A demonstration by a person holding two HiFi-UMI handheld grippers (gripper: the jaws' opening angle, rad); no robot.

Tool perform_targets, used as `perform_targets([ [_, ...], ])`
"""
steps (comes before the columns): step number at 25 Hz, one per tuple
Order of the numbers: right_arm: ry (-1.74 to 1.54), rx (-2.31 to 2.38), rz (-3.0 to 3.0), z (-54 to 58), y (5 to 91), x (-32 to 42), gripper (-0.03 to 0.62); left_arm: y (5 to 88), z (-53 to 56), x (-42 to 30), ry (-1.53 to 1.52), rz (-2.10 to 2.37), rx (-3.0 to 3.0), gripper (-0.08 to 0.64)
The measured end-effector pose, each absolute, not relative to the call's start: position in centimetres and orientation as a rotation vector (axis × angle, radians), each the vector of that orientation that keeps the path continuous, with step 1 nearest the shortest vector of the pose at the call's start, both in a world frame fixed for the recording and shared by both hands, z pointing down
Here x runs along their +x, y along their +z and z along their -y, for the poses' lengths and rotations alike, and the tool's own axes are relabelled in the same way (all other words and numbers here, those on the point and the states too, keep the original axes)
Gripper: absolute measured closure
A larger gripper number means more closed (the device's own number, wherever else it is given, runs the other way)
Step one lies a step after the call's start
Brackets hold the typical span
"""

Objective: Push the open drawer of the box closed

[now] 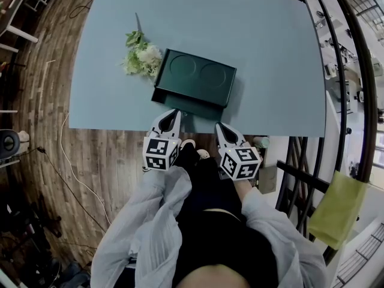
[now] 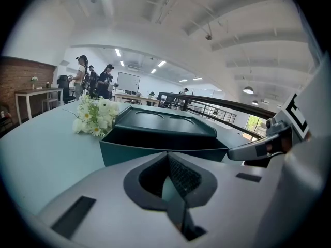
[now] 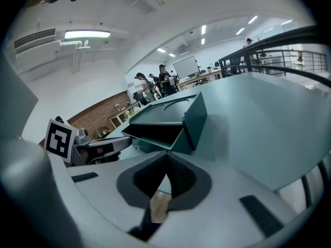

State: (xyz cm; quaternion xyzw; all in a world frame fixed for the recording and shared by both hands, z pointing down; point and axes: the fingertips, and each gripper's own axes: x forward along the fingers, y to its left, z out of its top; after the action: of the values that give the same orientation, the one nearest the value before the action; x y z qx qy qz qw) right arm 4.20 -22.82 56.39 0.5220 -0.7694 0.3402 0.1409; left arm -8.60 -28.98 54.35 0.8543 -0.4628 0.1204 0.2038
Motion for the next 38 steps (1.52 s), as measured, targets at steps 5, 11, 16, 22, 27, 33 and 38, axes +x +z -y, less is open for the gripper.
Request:
perform_targets([
  [5, 0.979, 1.521, 2.215, 23.5, 56.4, 4.4, 0.586, 54.3, 29.6, -8.4, 0.336, 1.278, 2.39, 0.545],
  [11, 0.973, 1.528, 2.209, 24.1, 56.3, 4.6, 0.586, 54.3, 30.5, -8.1, 0.336, 1.27, 2.395, 0.545],
  [16, 0.972, 1.524, 2.201, 24.2, 56.3, 4.7, 0.586, 54.2, 31.4, -7.6, 0.339, 1.262, 2.399, 0.544],
  [22, 0.967, 1.543, 2.184, 24.5, 56.2, 5.4, 0.586, 54.2, 32.3, -7.1, 0.342, 1.248, 2.412, 0.545],
  [27, 0.968, 1.561, 2.168, 24.4, 56.4, 6.0, 0.586, 54.2, 32.8, -6.8, 0.341, 1.236, 2.423, 0.544],
  [33, 0.972, 1.589, 2.15, 24.2, 56.5, 6.5, 0.586, 54.2, 33.0, -6.9, 0.332, 1.239, 2.426, 0.545],
  [38, 0.977, 1.612, 2.14, 23.7, 56.4, 6.8, 0.586, 54.2, 33.3, -6.8, 0.325, 1.254, 2.425, 0.545],
])
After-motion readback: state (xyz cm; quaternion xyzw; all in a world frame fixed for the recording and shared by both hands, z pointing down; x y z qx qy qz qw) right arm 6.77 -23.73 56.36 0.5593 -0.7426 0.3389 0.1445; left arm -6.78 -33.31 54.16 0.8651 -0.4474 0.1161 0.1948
